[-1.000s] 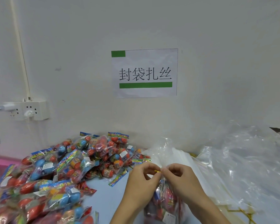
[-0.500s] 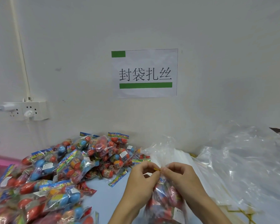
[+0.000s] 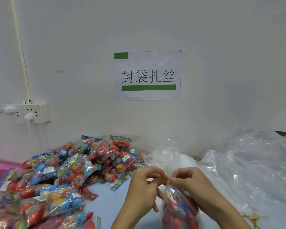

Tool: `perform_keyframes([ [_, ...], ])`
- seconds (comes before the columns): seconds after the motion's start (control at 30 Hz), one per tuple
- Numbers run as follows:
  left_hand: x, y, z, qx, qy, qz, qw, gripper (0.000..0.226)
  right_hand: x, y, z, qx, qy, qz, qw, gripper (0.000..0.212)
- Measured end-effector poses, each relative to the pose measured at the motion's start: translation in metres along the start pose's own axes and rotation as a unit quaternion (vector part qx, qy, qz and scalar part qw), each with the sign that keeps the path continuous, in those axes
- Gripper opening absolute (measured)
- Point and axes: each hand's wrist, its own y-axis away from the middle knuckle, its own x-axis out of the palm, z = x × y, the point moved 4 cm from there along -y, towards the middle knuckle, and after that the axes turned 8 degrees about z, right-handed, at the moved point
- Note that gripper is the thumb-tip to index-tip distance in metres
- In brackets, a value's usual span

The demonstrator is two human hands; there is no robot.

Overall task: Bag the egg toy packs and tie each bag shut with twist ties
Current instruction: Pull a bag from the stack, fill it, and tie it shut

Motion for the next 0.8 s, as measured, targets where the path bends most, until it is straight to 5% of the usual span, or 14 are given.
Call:
perform_keyframes([
  [0.3, 0.007, 0.003, -0.010, 0.195, -0.309, -0.046, 0.930, 0.028, 0.000, -0.002, -0.006, 0.008, 0.026, -0.036, 0.999, 0.027],
  [0.57, 0.005, 0.002, -0.006, 0.145, -0.308, -0.051, 0.939, 0.019, 0.002, -0.003, -0.005, 0.008, 0.038, -0.058, 0.998, 0.024],
  [0.8, 0.001, 0.001, 0.002, -0.013, -0.099, -0.069, 0.993, 0.018, 0.003, 0.000, -0.002, 0.011, 0.049, -0.128, 0.991, 0.022],
])
